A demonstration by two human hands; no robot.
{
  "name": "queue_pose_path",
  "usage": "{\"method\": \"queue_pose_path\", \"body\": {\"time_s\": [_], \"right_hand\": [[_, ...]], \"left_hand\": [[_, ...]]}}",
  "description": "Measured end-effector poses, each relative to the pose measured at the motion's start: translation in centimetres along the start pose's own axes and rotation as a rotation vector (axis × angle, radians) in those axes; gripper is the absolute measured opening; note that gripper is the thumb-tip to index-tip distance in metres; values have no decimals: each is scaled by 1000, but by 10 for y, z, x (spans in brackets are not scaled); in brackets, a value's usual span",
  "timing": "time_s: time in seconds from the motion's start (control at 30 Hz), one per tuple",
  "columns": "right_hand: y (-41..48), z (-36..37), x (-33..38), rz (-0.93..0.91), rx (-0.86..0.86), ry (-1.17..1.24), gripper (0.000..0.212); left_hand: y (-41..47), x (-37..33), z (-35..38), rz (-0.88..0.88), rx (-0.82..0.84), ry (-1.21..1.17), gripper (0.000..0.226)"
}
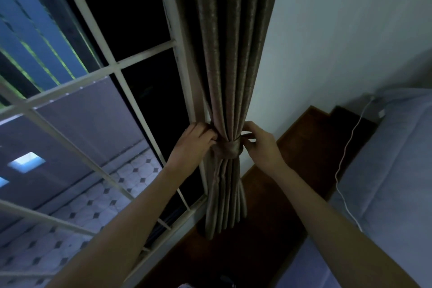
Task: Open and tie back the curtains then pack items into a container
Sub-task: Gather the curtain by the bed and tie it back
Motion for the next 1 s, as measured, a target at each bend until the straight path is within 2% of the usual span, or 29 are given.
{"method": "queue_pose_path", "body": {"time_s": [0.1,0.2,0.27,0.33,0.4,0.47,0.6,0.7,0.8,0.83,0.9,1.0], "right_hand": [[8,-4,2,-30,-20,-96,31],[10,-7,0,-3,-63,19,23],[0,-5,-22,132,-148,241,22],[-18,8,-53,315,-158,309,22],[-36,34,-85,444,36,136,18],[-56,61,-103,484,237,-23,13],[-75,93,-114,426,367,-102,11],[-70,103,-115,388,379,-159,15],[-57,98,-112,391,261,-170,7],[-54,93,-111,408,199,-170,3],[-50,87,-112,443,129,-126,13],[-43,89,-112,444,181,-124,25]], "left_hand": [[6,6,-2,16,11,26,23],[0,19,-11,-108,-53,-103,13],[-13,31,-10,-286,-141,-324,8],[-32,38,10,-415,-145,-409,16],[-50,33,43,-390,-25,-332,20],[-71,30,77,-360,99,-267,26],[-89,20,117,-346,246,-166,29],[-83,17,127,-407,319,-86,44],[-71,22,128,-486,348,-2,58],[-66,21,129,-487,364,18,57],[-59,15,132,-459,382,48,47],[-57,15,139,-444,387,43,37]]}}
Point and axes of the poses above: each hand's wrist, its own y-axis towards the middle knuckle, its own z-axis out of the palm, x = y × z, the point moved 9 cm from there along y, towards the middle knuckle, and after that the axes turned 11 degrees about x, right-handed, at the moved point
